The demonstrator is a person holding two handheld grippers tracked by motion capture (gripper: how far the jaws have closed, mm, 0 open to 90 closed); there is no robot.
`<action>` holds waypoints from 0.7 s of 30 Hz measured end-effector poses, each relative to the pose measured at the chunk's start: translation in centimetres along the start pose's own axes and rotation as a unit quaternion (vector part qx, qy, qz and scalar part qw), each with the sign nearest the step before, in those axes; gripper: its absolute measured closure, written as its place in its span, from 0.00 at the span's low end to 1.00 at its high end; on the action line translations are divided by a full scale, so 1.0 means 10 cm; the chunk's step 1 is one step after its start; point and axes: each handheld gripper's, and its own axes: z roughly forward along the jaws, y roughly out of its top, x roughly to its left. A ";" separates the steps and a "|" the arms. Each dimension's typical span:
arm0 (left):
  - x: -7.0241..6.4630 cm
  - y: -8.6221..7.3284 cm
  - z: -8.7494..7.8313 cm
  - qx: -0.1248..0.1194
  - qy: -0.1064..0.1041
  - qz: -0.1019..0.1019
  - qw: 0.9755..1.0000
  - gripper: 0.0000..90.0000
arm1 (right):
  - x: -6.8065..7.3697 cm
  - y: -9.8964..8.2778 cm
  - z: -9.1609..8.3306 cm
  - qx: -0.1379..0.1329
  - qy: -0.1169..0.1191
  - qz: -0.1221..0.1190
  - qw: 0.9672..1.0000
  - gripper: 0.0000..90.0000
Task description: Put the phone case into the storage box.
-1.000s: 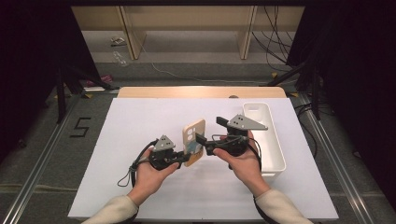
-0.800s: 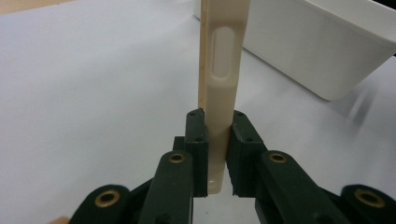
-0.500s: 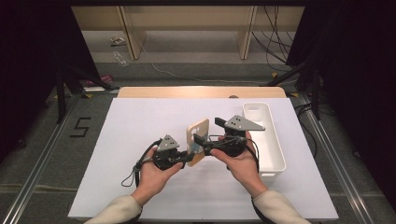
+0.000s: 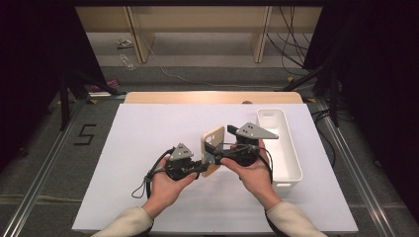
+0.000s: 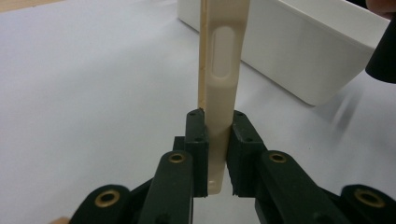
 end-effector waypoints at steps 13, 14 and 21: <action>-0.03 0.01 0.04 0.001 -0.002 0.003 1.000 0.89 | -0.01 -0.02 0.01 0.003 -0.007 0.000 1.000 0.00; -0.04 0.02 0.04 0.001 -0.003 0.003 1.000 0.89 | -0.01 -0.02 0.01 0.003 -0.007 0.000 1.000 0.00; -0.05 0.02 0.05 0.003 -0.005 0.006 1.000 0.88 | -0.01 -0.03 0.02 0.006 -0.009 -0.001 1.000 0.00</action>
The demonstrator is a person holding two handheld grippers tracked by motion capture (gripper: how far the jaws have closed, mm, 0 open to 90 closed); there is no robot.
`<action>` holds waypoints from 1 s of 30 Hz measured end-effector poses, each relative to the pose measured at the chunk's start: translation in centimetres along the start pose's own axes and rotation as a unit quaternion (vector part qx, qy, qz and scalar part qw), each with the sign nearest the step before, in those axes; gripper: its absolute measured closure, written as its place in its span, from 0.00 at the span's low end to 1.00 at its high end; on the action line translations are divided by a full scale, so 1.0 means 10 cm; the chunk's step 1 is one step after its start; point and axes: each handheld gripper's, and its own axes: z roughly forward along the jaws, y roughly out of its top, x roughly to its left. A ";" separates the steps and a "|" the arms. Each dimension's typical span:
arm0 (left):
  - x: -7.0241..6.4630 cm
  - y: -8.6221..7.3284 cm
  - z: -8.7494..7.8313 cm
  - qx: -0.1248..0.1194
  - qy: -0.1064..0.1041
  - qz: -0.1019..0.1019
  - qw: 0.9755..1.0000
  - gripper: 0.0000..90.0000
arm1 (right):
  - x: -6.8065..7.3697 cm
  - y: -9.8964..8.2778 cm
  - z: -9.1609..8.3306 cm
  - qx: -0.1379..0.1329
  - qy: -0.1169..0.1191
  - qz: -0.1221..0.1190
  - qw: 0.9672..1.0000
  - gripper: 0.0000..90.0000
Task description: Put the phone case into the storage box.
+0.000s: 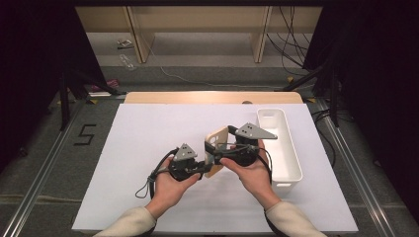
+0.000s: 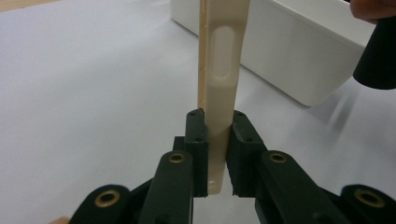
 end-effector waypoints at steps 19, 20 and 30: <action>-0.04 0.00 0.01 -0.003 -0.005 0.004 1.000 0.89 | -0.01 -0.03 0.01 0.004 -0.009 -0.003 1.000 0.04; -0.04 0.00 0.01 -0.004 -0.005 0.004 1.000 0.89 | -0.01 -0.03 0.01 0.004 -0.010 -0.001 1.000 0.04; -0.05 -0.01 0.02 -0.002 -0.008 0.006 1.000 0.88 | 0.00 -0.04 0.00 0.003 -0.006 -0.005 1.000 0.11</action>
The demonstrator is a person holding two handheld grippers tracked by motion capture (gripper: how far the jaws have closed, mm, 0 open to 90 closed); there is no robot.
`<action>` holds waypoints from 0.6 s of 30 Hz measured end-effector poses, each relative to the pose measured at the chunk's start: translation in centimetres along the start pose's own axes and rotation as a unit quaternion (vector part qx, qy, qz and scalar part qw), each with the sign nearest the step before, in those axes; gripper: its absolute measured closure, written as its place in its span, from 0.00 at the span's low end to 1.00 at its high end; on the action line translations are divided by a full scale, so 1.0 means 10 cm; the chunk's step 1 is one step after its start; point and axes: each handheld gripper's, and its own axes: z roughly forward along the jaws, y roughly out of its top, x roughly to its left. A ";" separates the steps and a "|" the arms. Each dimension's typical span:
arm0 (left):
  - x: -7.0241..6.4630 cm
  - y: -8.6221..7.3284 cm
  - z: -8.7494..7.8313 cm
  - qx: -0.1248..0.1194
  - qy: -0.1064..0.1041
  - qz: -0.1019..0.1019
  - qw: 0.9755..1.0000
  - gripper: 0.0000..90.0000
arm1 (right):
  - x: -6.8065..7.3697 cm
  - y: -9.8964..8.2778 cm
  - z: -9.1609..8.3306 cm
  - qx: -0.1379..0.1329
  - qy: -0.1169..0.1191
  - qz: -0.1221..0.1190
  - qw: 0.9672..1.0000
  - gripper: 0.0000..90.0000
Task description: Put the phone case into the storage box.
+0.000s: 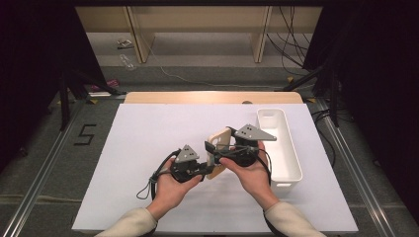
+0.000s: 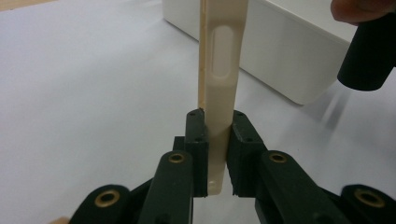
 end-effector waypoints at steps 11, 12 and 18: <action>0.00 0.00 0.00 -0.003 -0.002 0.001 1.000 0.88 | 0.01 0.01 -0.01 -0.003 -0.001 -0.002 1.000 0.12; 0.00 0.00 0.00 -0.004 -0.001 0.001 1.000 0.88 | 0.01 0.01 -0.01 -0.003 -0.001 -0.002 1.000 0.12; 0.01 0.00 0.00 -0.005 -0.002 0.002 1.000 0.88 | 0.02 0.01 -0.02 -0.006 -0.004 -0.002 1.000 0.12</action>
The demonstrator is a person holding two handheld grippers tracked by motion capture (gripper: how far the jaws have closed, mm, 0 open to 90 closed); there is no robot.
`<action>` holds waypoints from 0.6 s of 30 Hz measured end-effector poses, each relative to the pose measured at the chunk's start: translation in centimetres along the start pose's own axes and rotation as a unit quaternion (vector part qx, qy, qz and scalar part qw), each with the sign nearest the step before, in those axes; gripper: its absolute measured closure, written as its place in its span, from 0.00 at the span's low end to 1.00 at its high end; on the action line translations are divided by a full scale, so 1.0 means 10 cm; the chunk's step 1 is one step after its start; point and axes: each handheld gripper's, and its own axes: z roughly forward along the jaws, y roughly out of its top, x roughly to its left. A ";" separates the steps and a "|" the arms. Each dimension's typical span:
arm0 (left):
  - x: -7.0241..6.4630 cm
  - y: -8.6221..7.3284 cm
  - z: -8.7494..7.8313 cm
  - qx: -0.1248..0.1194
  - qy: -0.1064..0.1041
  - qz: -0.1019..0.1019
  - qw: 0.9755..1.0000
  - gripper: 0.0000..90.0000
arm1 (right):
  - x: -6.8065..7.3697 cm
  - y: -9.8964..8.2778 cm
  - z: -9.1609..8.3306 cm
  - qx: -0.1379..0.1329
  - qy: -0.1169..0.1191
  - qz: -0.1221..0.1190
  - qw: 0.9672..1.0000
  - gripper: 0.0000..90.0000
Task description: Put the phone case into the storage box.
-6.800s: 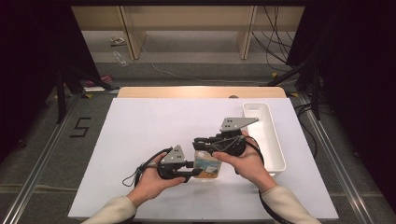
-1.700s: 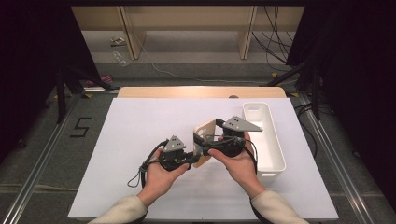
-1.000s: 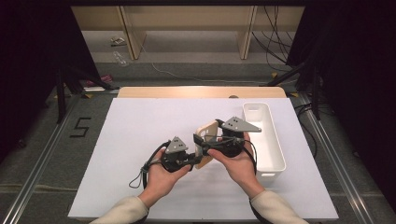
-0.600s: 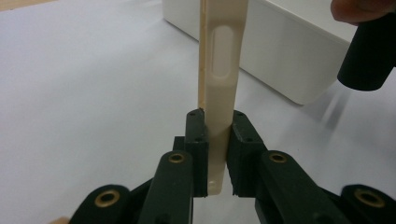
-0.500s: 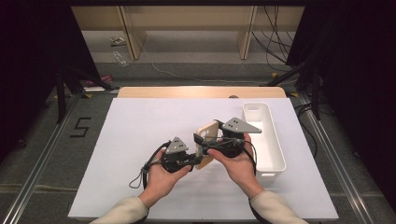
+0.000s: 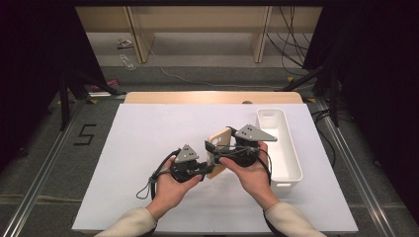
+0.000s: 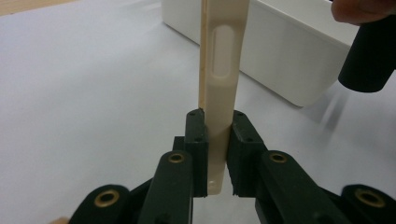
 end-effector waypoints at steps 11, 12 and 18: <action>0.00 0.00 0.00 -0.001 -0.002 0.001 1.000 0.88 | 0.00 0.00 0.00 0.000 0.001 -0.001 1.000 0.13; 0.00 0.00 0.00 -0.002 -0.002 0.001 1.000 0.88 | 0.01 0.00 0.00 0.000 0.001 -0.002 1.000 0.13; 0.00 0.00 -0.01 -0.004 -0.003 0.001 1.000 0.88 | 0.01 0.01 -0.01 -0.004 -0.001 -0.002 1.000 0.13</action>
